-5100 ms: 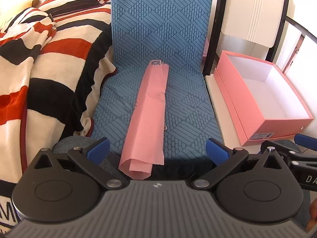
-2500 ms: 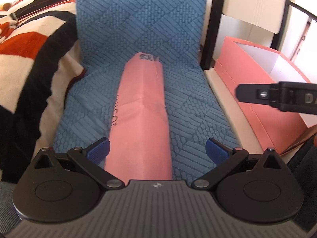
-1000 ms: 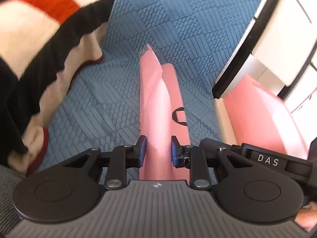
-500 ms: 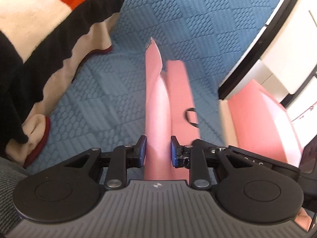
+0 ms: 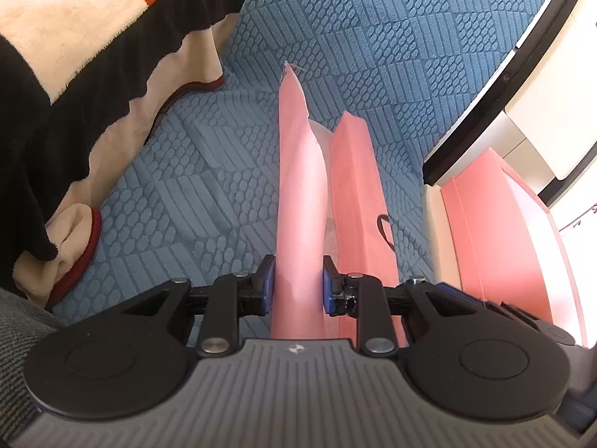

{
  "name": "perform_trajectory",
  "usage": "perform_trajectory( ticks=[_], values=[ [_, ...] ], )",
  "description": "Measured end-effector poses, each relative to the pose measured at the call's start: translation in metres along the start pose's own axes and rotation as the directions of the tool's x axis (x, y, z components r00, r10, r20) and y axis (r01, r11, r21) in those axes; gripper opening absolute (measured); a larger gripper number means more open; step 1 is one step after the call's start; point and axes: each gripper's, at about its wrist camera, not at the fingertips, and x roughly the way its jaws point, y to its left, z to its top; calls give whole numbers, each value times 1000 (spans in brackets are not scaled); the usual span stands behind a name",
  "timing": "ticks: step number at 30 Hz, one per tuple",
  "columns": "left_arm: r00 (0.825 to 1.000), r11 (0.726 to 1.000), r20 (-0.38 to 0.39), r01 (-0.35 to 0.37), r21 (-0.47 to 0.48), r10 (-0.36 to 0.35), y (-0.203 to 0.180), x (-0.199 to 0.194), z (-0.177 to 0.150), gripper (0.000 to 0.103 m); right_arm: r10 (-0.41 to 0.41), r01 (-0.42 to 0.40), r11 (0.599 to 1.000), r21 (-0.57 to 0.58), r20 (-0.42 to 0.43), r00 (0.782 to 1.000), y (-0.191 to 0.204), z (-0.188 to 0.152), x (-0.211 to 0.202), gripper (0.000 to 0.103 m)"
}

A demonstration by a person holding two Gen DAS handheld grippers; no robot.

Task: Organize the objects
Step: 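Hold the bag with the left gripper while the right gripper reaches its other edge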

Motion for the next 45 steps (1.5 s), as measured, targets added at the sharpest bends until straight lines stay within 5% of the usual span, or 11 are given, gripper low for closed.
perform_trajectory(
  ticks=[4,14,22,31,40,45],
  values=[
    [1000,1000,-8,8,-21,-8,3,1,1,29,5,1,993,-120,45,999,19,-1,-6,49],
    [1000,998,-10,23,-59,-23,8,2,3,29,78,-69,994,-87,104,991,19,-1,-20,49],
    [999,996,-5,34,-77,-34,10,0,3,29,127,-106,980,-168,120,985,41,-5,-20,48],
    [999,995,-3,48,-89,-48,11,-1,3,29,51,-36,974,-225,62,997,50,-12,-8,48],
    [999,996,-5,41,-82,-41,10,-1,3,29,-34,37,988,-153,24,999,32,-11,-3,48],
    [999,996,-8,40,-79,-41,10,0,3,29,-12,12,1000,6,-18,1000,7,-10,1,48]
  ],
)
